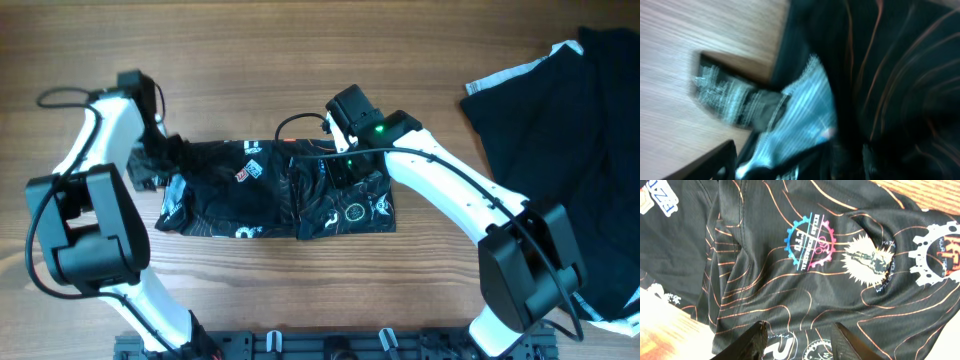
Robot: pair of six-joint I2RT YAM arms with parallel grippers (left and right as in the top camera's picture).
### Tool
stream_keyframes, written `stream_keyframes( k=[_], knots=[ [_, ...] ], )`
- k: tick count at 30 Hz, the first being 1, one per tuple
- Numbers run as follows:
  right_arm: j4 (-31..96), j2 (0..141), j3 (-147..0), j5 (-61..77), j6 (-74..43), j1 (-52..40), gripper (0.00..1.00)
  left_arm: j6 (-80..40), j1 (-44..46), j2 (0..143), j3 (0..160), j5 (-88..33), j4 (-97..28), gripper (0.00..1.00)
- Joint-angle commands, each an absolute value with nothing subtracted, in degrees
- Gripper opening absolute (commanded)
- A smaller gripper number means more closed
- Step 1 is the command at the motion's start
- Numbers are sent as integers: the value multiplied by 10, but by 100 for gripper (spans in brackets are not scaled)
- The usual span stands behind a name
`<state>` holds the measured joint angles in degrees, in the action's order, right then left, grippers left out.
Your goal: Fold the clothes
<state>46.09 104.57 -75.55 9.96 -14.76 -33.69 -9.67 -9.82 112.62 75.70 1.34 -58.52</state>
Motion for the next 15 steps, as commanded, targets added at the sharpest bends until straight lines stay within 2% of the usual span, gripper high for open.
stream_keyframes(
  k=[1, 4, 5, 7, 9, 10, 15],
  knots=[
    [462, 1041, -760, 87, -151, -339, 46, -61, -99, 1133, 657, -56, -500, 83],
    [461, 1041, -760, 87, -152, -339, 46, -62, -98, 1133, 602, -102, -456, 76],
    [461, 1041, -760, 87, -152, -339, 46, -62, -98, 1133, 592, -114, -454, 69],
    [462, 1041, -760, 87, -152, -339, 46, -62, -95, 1133, 589, -118, -456, 43],
    [462, 1041, -760, 87, -152, -339, 47, -62, -95, 1133, 589, -116, -456, 11],
    [463, 1041, -760, 86, -152, -339, 46, -62, -95, 1133, 593, -99, -457, 4],
    [472, 1041, -760, 25, -184, -322, 46, -99, -111, 1133, 672, -17, -515, 4]
  ],
)
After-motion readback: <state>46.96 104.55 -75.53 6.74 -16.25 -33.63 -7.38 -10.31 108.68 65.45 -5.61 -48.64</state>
